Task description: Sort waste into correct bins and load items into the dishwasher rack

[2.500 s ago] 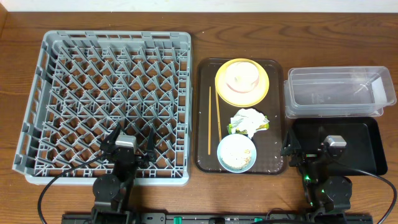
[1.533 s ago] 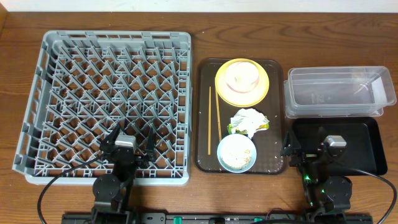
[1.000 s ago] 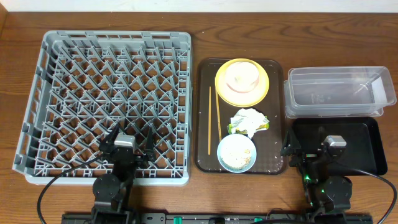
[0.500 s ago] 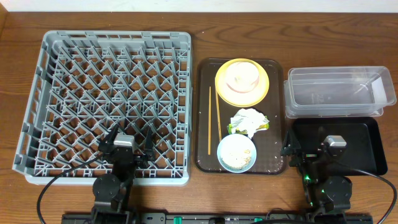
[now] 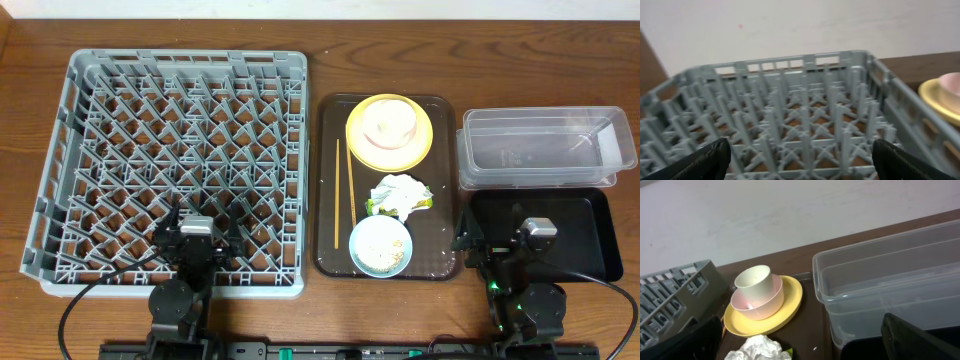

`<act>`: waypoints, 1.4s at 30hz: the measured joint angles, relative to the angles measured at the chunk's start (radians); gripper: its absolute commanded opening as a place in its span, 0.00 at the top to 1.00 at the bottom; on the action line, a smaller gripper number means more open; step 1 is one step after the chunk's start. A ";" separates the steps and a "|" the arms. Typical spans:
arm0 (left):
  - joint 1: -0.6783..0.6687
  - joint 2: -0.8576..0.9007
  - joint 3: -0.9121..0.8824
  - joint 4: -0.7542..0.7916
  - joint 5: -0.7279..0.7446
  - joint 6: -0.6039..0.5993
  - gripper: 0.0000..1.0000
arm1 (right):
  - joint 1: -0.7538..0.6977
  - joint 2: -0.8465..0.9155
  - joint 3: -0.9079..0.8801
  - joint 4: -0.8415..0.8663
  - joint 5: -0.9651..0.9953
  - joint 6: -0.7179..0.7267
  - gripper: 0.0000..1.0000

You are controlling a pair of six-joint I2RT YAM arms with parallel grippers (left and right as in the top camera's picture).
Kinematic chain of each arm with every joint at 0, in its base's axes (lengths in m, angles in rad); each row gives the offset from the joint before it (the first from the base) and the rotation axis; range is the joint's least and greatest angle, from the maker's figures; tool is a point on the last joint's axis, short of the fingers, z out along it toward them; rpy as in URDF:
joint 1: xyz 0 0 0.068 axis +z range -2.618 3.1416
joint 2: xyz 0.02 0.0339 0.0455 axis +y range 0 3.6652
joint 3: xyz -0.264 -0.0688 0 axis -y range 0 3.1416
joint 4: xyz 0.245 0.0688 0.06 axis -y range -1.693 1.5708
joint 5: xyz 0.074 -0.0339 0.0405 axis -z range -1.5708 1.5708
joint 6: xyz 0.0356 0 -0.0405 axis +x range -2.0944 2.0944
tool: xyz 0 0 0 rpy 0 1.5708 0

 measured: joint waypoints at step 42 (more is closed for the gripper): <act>0.001 0.450 0.619 0.132 0.368 -0.597 0.09 | 0.000 0.000 0.000 0.000 0.000 0.000 0.01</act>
